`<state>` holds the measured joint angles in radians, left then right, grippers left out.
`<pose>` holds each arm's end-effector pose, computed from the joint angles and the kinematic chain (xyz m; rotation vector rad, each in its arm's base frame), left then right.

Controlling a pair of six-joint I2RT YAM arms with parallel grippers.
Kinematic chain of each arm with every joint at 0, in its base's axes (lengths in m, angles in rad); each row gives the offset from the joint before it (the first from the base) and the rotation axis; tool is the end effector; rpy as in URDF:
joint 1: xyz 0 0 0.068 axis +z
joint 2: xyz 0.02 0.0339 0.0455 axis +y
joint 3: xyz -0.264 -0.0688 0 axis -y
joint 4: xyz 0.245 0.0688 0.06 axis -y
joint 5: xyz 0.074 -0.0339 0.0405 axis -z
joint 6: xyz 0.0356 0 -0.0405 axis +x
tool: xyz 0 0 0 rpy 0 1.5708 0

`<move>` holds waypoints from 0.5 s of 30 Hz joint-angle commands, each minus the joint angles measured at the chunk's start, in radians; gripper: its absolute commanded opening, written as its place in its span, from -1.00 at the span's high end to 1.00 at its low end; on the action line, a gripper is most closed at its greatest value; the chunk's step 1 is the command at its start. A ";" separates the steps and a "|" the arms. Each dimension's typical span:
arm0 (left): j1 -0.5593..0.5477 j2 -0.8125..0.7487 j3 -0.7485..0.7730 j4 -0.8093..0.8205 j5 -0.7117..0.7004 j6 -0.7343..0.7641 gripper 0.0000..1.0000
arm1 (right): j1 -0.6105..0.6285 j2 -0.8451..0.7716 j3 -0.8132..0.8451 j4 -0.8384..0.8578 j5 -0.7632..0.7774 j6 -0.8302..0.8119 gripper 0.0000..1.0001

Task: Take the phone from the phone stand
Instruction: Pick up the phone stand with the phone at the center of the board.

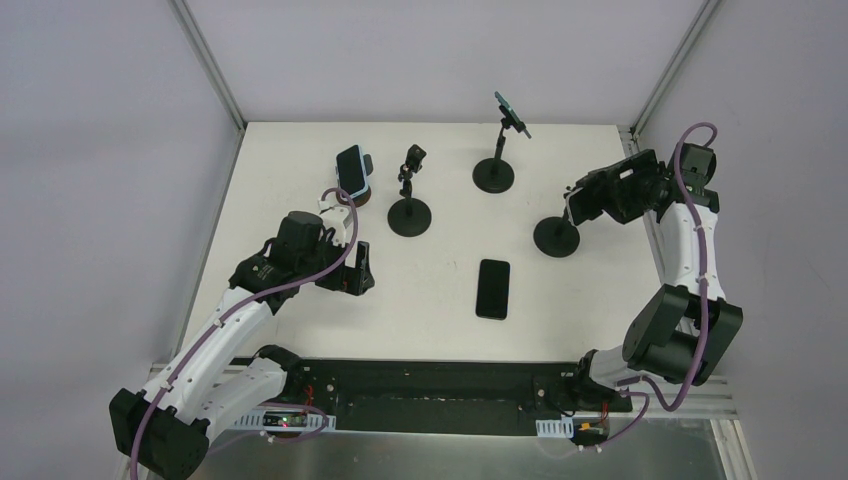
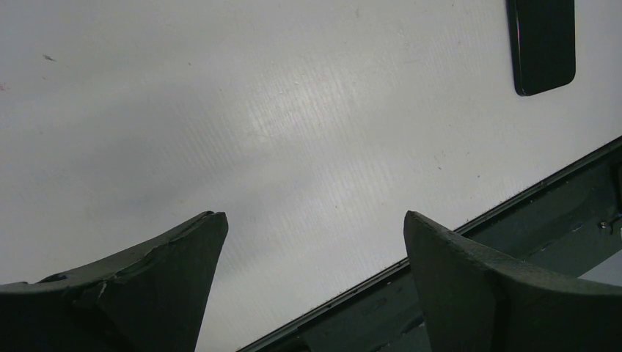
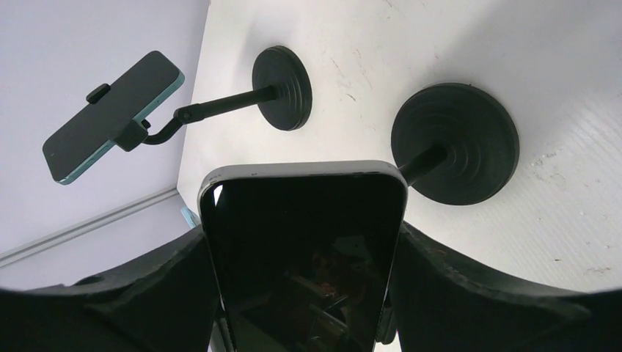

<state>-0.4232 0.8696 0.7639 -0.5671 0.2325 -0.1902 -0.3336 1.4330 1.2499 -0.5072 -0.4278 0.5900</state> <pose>0.1650 -0.0833 0.2813 0.3934 2.2551 -0.5869 0.3049 -0.0900 0.3216 0.7958 2.1154 0.6198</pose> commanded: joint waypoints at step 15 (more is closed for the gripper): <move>0.011 -0.328 -0.057 0.119 -0.161 0.023 -0.98 | 0.208 -0.142 0.297 -0.118 -0.083 0.021 0.93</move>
<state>-0.4232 0.6300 0.7464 -0.5201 0.1444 -0.1822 -0.2222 1.4162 1.3891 -0.6720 -0.4068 0.5575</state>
